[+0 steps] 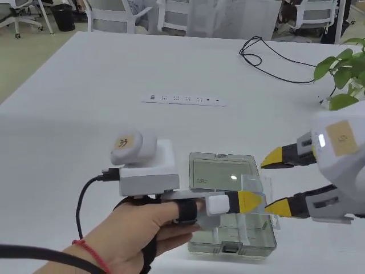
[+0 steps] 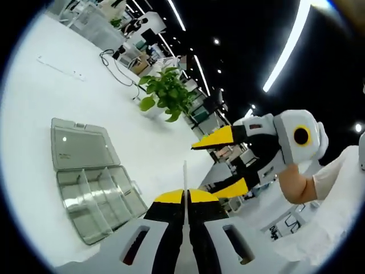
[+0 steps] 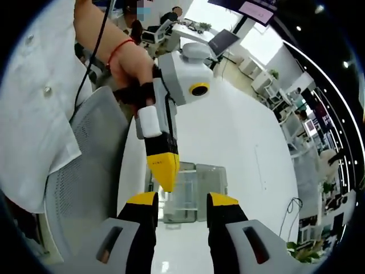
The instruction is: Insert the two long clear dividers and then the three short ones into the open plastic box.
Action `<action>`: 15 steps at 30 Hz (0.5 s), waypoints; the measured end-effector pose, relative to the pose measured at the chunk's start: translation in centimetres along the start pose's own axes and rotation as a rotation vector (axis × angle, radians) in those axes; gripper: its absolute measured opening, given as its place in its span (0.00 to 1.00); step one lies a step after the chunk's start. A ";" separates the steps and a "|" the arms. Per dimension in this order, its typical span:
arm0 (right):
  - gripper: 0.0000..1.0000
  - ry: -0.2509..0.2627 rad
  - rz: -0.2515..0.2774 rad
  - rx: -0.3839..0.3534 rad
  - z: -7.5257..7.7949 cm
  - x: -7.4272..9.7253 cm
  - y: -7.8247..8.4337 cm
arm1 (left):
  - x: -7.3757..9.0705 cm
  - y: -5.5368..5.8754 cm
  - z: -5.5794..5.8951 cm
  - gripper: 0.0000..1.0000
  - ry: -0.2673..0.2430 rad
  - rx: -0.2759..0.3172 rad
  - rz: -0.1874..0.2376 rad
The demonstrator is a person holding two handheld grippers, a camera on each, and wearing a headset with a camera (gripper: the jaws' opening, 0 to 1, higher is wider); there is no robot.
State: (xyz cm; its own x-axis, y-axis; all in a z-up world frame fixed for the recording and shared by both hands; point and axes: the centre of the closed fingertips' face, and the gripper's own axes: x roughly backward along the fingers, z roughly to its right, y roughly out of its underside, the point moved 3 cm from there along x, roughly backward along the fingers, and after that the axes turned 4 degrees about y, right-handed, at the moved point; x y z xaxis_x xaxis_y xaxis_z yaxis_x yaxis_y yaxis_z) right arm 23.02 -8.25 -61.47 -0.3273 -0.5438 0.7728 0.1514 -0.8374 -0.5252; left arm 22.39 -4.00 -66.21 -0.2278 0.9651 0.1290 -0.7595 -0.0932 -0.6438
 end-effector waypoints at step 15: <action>0.16 -0.408 0.101 -0.132 -1.1 1.5 -0.4 | 0.6 1.0 3.0 0.00 0.129 -0.496 -0.162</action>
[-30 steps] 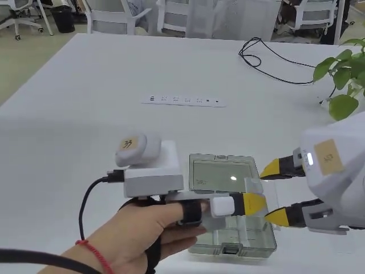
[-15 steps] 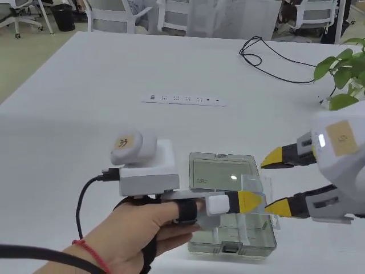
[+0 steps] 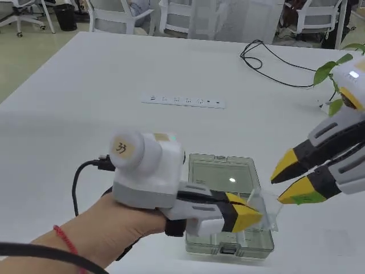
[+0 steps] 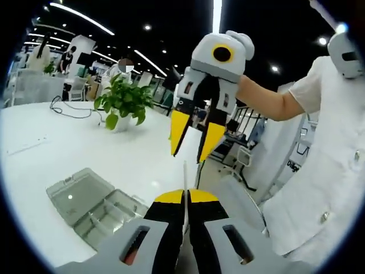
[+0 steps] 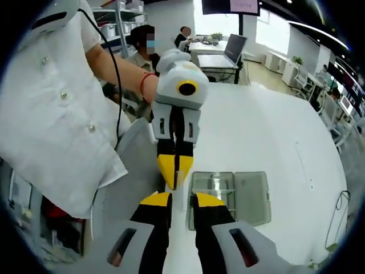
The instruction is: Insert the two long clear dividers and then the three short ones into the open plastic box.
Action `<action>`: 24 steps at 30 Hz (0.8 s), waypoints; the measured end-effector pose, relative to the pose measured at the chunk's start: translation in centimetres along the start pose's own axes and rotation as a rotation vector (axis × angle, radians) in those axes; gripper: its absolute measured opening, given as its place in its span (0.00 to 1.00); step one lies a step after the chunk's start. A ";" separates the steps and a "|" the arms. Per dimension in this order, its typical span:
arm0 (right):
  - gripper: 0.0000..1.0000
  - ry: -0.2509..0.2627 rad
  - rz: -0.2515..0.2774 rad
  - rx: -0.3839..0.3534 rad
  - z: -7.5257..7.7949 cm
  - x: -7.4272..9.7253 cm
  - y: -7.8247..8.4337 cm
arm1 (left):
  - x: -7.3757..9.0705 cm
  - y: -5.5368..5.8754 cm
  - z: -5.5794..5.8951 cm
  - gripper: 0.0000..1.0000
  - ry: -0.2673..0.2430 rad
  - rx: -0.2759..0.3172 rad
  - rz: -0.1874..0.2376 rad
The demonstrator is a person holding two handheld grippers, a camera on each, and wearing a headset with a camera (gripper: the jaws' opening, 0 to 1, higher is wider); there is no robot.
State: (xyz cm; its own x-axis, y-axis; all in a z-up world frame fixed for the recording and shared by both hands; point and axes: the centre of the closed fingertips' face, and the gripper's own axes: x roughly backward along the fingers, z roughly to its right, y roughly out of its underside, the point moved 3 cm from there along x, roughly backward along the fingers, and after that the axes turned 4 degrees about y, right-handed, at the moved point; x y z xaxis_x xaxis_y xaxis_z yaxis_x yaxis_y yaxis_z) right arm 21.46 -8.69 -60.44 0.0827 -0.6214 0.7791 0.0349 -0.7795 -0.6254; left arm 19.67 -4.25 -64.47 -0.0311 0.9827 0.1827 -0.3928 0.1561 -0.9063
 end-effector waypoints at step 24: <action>0.03 -0.153 0.006 -0.029 -1.7 -1.7 0.1 | 0.0 -0.3 0.9 0.00 0.033 -0.110 -0.008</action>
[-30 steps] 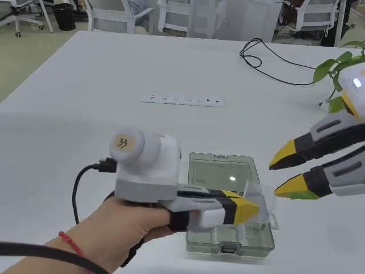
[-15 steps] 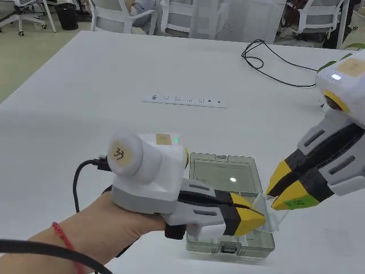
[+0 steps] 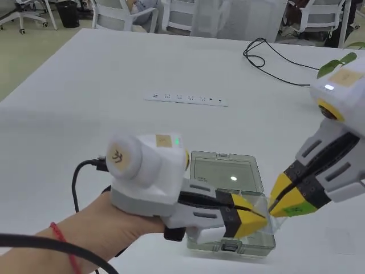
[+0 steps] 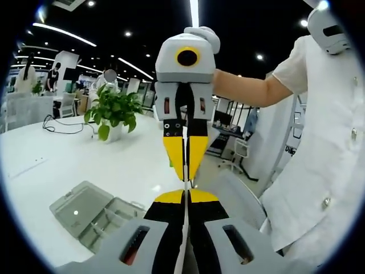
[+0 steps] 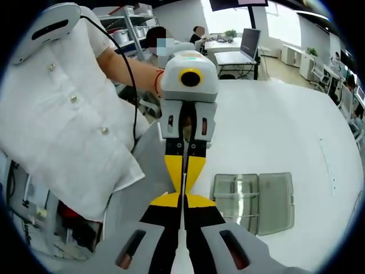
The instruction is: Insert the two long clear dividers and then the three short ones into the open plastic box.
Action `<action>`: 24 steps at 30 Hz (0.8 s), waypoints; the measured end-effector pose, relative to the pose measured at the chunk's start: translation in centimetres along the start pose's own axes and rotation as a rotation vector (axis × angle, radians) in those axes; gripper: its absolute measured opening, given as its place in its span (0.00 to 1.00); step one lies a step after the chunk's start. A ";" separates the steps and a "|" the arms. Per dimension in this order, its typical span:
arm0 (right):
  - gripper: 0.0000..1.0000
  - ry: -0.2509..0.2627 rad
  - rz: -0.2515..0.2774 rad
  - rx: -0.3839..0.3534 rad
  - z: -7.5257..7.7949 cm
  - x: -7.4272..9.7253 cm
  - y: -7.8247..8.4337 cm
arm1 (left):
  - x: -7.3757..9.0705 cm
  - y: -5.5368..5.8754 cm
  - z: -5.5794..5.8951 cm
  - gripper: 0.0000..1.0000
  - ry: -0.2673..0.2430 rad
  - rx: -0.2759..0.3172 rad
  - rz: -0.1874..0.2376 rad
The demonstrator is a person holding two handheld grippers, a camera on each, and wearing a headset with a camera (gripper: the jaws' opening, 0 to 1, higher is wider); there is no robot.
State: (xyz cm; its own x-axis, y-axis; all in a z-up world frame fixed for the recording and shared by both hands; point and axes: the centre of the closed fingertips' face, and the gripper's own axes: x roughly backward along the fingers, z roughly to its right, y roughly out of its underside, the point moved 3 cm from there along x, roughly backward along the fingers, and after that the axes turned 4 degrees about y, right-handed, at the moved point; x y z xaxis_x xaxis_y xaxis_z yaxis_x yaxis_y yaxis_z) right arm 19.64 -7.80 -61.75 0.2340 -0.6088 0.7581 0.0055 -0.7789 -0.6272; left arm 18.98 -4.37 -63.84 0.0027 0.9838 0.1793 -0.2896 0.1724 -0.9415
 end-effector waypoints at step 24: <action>0.03 0.053 0.005 0.023 0.4 0.1 0.0 | 0.9 0.7 -0.4 0.02 -0.060 -0.037 -0.037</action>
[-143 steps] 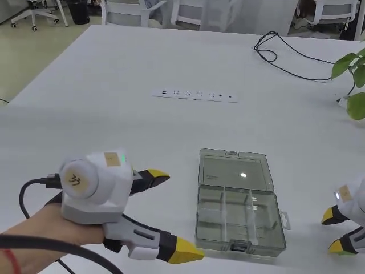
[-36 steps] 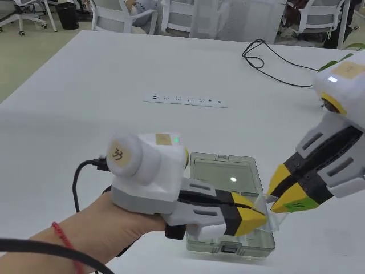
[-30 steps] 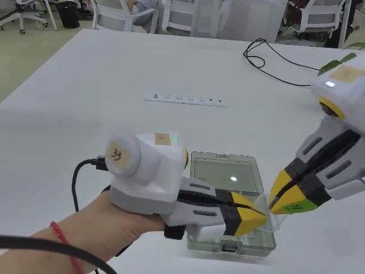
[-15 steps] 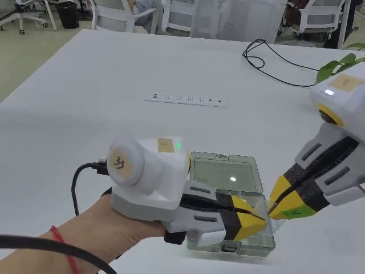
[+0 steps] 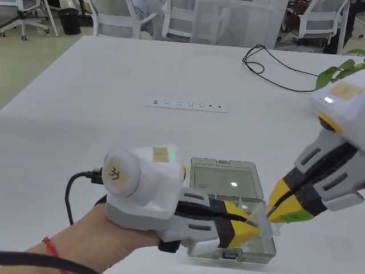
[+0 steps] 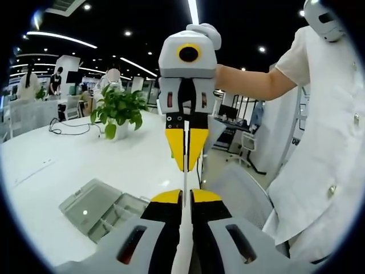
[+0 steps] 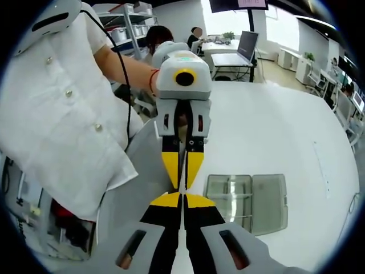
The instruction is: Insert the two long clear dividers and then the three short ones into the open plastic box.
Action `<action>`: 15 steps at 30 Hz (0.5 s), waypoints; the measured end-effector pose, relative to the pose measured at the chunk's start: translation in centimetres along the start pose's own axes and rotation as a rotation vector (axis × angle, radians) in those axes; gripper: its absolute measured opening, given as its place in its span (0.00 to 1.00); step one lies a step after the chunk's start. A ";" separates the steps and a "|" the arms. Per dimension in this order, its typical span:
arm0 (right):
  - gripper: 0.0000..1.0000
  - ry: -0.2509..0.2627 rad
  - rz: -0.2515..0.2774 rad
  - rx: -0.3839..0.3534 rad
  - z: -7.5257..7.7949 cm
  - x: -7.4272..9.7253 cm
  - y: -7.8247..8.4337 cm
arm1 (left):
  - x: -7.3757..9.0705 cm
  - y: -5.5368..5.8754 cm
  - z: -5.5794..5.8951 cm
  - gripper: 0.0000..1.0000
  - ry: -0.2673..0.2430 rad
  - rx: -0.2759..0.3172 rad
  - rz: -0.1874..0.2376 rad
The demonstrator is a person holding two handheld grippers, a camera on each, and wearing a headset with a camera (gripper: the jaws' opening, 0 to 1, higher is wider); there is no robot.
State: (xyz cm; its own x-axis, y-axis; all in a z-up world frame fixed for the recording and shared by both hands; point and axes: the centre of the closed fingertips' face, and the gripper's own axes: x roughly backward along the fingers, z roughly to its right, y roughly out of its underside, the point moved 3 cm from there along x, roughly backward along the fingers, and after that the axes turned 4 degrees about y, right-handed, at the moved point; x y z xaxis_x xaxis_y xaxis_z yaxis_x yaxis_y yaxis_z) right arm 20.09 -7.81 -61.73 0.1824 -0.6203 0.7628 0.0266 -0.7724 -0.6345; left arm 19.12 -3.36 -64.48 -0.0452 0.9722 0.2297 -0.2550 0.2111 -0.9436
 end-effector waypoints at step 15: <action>0.03 0.061 -0.016 -0.009 1.1 0.3 0.6 | 1.8 1.8 -1.4 0.26 -0.094 0.000 -0.061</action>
State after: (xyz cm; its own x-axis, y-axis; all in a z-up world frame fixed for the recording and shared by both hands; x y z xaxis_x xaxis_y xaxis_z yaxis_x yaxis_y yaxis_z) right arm 21.27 -8.31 -62.07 0.1218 -0.6146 0.7794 0.0206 -0.7835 -0.6210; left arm 19.93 -1.05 -66.08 -0.1199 0.9438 0.3080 -0.2605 0.2694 -0.9271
